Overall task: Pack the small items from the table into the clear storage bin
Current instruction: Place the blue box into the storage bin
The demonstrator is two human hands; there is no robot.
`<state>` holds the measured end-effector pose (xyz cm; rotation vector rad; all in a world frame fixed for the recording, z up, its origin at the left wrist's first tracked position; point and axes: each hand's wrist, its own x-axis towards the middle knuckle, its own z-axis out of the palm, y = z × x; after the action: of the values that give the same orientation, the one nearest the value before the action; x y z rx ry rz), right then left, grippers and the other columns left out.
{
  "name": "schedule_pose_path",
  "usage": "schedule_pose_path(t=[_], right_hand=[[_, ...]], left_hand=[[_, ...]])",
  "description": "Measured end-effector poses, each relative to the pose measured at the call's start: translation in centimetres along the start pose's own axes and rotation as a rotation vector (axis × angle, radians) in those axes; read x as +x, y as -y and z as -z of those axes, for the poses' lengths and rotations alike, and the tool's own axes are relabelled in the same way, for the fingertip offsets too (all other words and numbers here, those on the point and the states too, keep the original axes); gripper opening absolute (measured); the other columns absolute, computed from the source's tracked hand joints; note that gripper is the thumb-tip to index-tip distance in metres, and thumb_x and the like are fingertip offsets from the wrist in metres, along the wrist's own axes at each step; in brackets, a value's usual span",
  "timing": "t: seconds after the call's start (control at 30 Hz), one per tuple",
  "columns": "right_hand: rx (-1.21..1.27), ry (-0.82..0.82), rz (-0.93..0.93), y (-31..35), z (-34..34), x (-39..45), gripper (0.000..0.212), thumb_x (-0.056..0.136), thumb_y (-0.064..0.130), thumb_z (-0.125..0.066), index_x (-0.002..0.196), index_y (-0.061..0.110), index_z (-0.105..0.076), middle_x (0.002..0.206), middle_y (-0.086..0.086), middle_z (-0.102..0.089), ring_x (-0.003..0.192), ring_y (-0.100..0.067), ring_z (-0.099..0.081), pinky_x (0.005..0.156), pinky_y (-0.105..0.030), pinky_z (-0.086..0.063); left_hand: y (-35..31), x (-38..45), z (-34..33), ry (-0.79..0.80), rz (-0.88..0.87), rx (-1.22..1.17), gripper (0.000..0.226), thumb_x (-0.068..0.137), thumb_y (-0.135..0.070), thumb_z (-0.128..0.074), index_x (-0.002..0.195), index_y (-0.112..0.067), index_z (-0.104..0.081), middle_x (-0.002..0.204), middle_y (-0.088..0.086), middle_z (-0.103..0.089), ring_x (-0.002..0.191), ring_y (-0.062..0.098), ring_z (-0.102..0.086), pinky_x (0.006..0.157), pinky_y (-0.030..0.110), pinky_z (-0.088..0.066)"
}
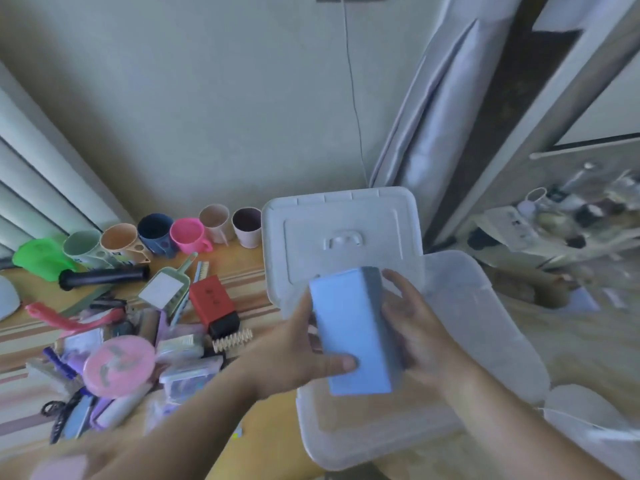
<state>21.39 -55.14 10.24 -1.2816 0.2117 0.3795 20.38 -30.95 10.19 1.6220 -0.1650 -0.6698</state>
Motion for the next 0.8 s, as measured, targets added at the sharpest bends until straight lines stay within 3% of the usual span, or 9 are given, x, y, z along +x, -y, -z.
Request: schedule_pose_path(t=[0.07,0.1,0.17,0.3,0.47,0.6,0.63,0.7,0.8], right_hand=[[-0.027,-0.023,-0.05,-0.8,1.6,0.7,0.065,0.093,0.045,-0.078,0.151,0.038,-0.049,0.139,-0.01,-0.07,0.125,-0.035,-0.069,0.1,-0.058,-0.057],[-0.053,-0.012,-0.077,-1.1,2.2,1.0,0.046,0.103,0.042,-0.066,0.147,0.044,-0.054,0.137,-0.009,-0.071,0.123,-0.033,-0.071,0.098,-0.056,-0.059],[-0.107,0.087,-0.096,-1.7,3.5,1.3,0.038,0.112,0.044,-0.051,0.149,0.05,-0.05,0.144,-0.005,-0.067,0.127,-0.031,-0.069,0.1,-0.057,-0.058],[-0.31,0.235,-0.195,-3.2,6.3,1.7,0.075,0.091,0.055,-0.07,0.155,0.064,-0.031,0.144,0.001,-0.063,0.122,-0.023,-0.071,0.103,-0.052,-0.058],[-0.374,0.208,-0.411,-7.6,7.1,3.5,0.086,0.074,0.035,-0.087,0.146,0.06,-0.048,0.13,-0.003,-0.07,0.103,-0.03,-0.078,0.078,-0.041,-0.059],[-0.308,0.199,-0.493,-11.2,5.7,6.3,0.096,0.072,0.019,-0.089,0.153,0.047,-0.044,0.118,-0.006,-0.077,0.085,-0.026,-0.079,0.066,-0.033,-0.055],[-0.31,0.199,-0.493,-11.9,5.5,7.0,0.099,0.073,0.014,-0.089,0.154,0.044,-0.042,0.118,-0.006,-0.076,0.083,-0.021,-0.078,0.064,-0.031,-0.057],[-0.396,0.208,-0.441,-13.2,5.5,8.3,0.109,0.075,0.003,-0.087,0.16,0.04,-0.03,0.131,-0.001,-0.069,0.103,-0.018,-0.077,0.074,-0.038,-0.064],[-0.601,0.232,-0.33,-13.8,5.4,9.7,0.118,0.069,0.003,-0.084,0.163,0.044,-0.026,0.136,0.016,-0.064,0.119,-0.014,-0.07,0.093,-0.048,-0.063]], left_hand=[[0.2,1.9,-2.6,-0.024,-0.019,-0.065,0.131,0.068,-0.046,-0.097,0.151,-0.064,0.002,0.136,-0.031,-0.057,0.12,0.004,-0.066,0.088,0.024,-0.058],[0.4,2.8,-3.5,-0.046,-0.014,-0.132,0.128,0.069,-0.042,-0.097,0.15,-0.065,0.0,0.136,-0.03,-0.058,0.122,0.005,-0.064,0.09,0.025,-0.058],[0.9,4.3,-4.7,-0.107,0.003,-0.225,0.11,0.07,-0.036,-0.098,0.148,-0.058,-0.022,0.138,-0.013,-0.061,0.124,0.013,-0.065,0.093,0.037,-0.06],[2.1,6.3,-5.3,-0.266,0.077,-0.264,0.085,0.074,-0.042,-0.094,0.139,-0.047,-0.04,0.134,-0.006,-0.062,0.11,0.022,-0.072,0.084,0.044,-0.063],[4.4,6.9,-5.6,-0.421,0.229,-0.156,0.072,0.086,-0.044,-0.08,0.143,-0.052,-0.036,0.129,-0.009,-0.064,0.104,0.012,-0.071,0.08,0.034,-0.063],[5.8,6.5,-6.8,-0.436,0.281,0.585,0.097,0.095,-0.027,-0.065,0.163,-0.038,0.003,0.166,-0.006,-0.011,0.136,0.024,-0.044,0.104,0.039,-0.047],[6.2,6.3,-7.5,-0.378,0.265,0.669,0.098,0.096,-0.025,-0.063,0.162,-0.036,0.008,0.169,-0.005,0.003,0.142,0.028,-0.039,0.108,0.037,-0.043],[7.1,5.7,-9.2,-0.3,0.315,0.721,0.101,0.097,-0.025,-0.061,0.16,-0.035,0.017,0.168,-0.001,0.021,0.144,0.032,-0.037,0.109,0.033,-0.039],[7.8,4.5,-11.6,-0.363,0.304,0.694,0.106,0.096,-0.031,-0.058,0.153,-0.044,0.031,0.16,0.001,0.043,0.131,0.026,-0.052,0.094,0.025,-0.041]])
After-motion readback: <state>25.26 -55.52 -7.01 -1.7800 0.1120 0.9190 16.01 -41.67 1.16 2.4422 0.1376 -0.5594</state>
